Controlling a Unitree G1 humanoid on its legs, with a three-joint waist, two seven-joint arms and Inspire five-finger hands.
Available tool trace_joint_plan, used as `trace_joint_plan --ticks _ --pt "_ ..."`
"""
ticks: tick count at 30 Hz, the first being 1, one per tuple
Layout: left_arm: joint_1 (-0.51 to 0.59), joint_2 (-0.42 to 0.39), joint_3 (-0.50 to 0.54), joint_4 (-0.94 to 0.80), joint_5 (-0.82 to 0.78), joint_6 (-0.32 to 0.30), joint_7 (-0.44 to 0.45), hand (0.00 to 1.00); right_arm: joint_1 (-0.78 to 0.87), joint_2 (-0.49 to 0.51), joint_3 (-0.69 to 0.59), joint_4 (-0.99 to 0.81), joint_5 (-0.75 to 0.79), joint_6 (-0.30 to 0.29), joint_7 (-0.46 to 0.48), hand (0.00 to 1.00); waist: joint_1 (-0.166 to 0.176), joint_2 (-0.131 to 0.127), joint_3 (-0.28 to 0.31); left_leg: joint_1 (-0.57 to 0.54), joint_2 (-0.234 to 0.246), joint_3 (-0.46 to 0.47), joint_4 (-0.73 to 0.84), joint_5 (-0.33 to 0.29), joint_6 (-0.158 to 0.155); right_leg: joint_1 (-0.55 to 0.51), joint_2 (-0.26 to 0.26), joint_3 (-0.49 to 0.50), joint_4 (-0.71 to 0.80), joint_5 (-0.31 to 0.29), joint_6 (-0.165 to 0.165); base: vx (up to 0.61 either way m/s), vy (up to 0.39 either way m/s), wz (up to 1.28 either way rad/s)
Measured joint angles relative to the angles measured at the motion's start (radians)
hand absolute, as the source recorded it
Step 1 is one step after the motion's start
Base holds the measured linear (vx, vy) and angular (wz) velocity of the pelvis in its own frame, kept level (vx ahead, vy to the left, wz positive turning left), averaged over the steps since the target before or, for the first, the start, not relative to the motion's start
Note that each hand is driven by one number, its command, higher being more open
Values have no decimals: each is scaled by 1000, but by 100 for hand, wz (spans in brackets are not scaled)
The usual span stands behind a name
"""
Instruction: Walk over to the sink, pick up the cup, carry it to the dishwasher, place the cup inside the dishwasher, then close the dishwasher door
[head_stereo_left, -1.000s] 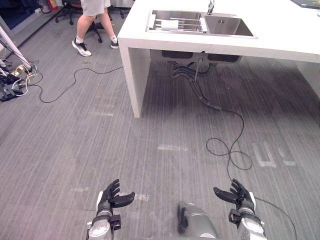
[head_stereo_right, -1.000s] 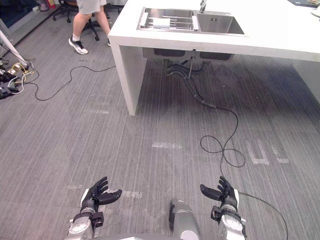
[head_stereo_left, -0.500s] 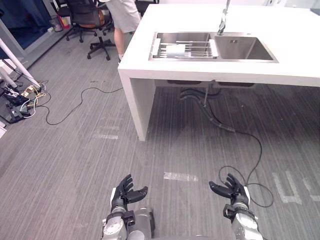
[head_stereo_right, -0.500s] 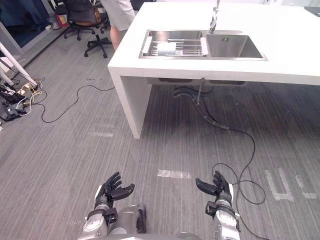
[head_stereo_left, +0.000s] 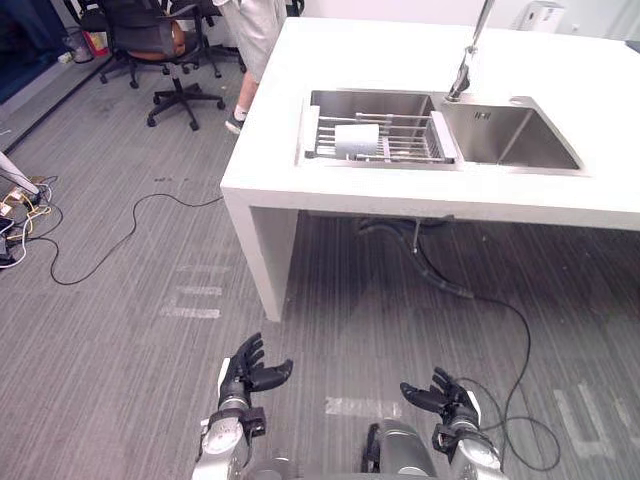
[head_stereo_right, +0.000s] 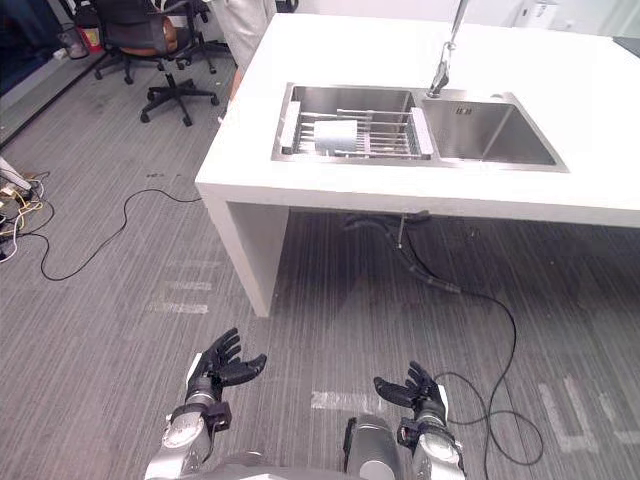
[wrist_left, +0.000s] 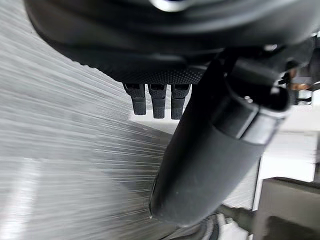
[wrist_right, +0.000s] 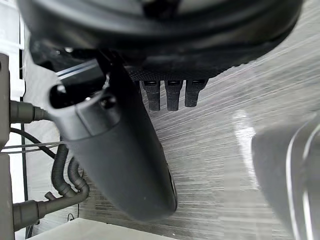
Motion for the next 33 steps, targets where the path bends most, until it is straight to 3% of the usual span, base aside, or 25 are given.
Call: trace_joint_plan --ticks 1,2,5,7,8,10,12,15,16,17,19,22,24,25,26,27,28,29,31,32,33 --pt "0 -6 0 -15 -1 0 2 90 -1 -14 1 18 0 0 -1 90 2 19 -9 14 21 -19 0 -15 -9 13 15 -17 3 16 -24 575 -208 2" --pt "17 -15 -10 -95 -1 0 4 90 -8 -25 1 21 0 0 -7 90 13 40 -21 12 57 -18 1 -8 -23 18 47 -23 1 -11 -43 482 -183 -7" --pt "25 -22 -54 -251 -4 -1 9 90 5 -31 1 4 -3 0 -11 90 1 50 -20 11 83 -40 53 18 -55 74 55 -69 -14 -55 -60 356 -159 30" --pt "33 -33 -97 -369 -17 -2 10 90 37 -31 20 -19 -12 0 -20 90 0 59 -15 -50 118 -42 277 62 -76 176 74 -97 -77 -66 -64 358 -153 37" --pt "38 -43 -113 -434 -18 -5 10 90 55 -31 30 -45 -21 -1 -21 90 5 61 -11 -105 137 -44 431 121 -83 226 79 -99 -113 -67 -65 287 -85 8" --pt "48 -48 -174 -604 -16 -28 13 90 86 -25 56 -103 -21 -4 -25 90 21 69 -13 -250 201 -16 691 103 -77 320 90 -99 -180 -75 -76 255 -19 -3" --pt "56 -50 -198 -730 -2 -55 14 90 86 -20 66 -123 -21 -7 -25 90 29 72 -15 -339 230 4 706 67 -64 351 86 -86 -205 -92 -84 179 75 -14" --pt "57 -52 -202 -842 59 -109 16 90 81 -22 70 -114 -21 -9 -24 90 45 78 -15 -399 199 26 518 35 -51 379 48 -61 -201 -122 -46 209 211 -11" --pt "57 -58 -202 -874 87 -124 17 90 80 -32 74 -97 -21 -9 -24 90 49 92 -23 -402 170 14 340 50 -51 379 33 -56 -179 -146 -16 260 280 -4" --pt "53 -66 -200 -881 110 -150 22 90 61 -43 82 -50 -27 -13 -21 90 57 101 -26 -374 149 19 223 130 -29 371 27 -21 -142 -167 30 259 275 -3" --pt "54 -56 -199 -879 126 -149 47 90 50 -46 102 3 -32 -15 -10 90 56 75 -40 -351 93 28 179 138 -14 390 11 46 -206 -160 40 256 166 13" --pt "54 -30 -215 -879 140 -150 67 90 18 -39 116 58 -40 -16 3 90 60 67 -41 -344 62 44 169 122 13 422 -17 58 -279 -135 65 253 116 -1" --pt "53 2 -260 -880 154 -148 66 90 15 -40 116 58 -42 -19 6 90 61 62 -42 -302 48 63 126 106 17 413 -28 107 -232 -131 78 247 116 -29" --pt "54 20 -293 -882 180 -146 61 90 13 -41 115 59 -49 -21 6 90 66 61 -41 -261 47 85 96 101 17 371 -31 137 -122 -130 102 202 90 -50" --pt "53 34 -326 -893 203 -141 54 90 15 -40 115 58 -66 -21 10 90 62 55 -40 -218 47 102 76 90 15 310 -36 151 34 -118 158 142 51 -46" --pt "53 43 -341 -904 212 -139 51 90 18 -38 116 58 -70 -21 13 90 57 50 -41 -201 45 106 72 84 15 275 -40 155 116 -103 191 168 20 -26" --pt "50 58 -368 -922 232 -138 36 90 32 -29 116 57 -73 -21 18 90 46 37 -46 -171 44 108 66 71 19 212 -50 160 266 -51 254 198 -25 -4" --pt "46 60 -383 -937 252 -136 27 90 48 -17 116 57 -78 -21 23 90 34 25 -52 -144 49 107 63 57 15 167 -55 159 359 -59 220 213 -47 0" --pt "34 56 -381 -946 261 -136 23 90 62 -6 116 55 -79 -20 31 90 20 19 -59 -112 61 106 46 47 0 101 -54 124 394 -122 142 214 -121 1" --pt "22 53 -378 -946 269 -136 22 90 66 -5 116 53 -81 -20 40 90 16 19 -61 -96 80 105 36 45 -19 61 -49 87 355 -148 102 209 -174 2" --pt "19 51 -374 -946 271 -136 22 90 69 -5 116 49 -81 -20 43 90 15 19 -62 -91 88 104 37 42 -27 47 -49 70 310 -154 87 213 -221 1"
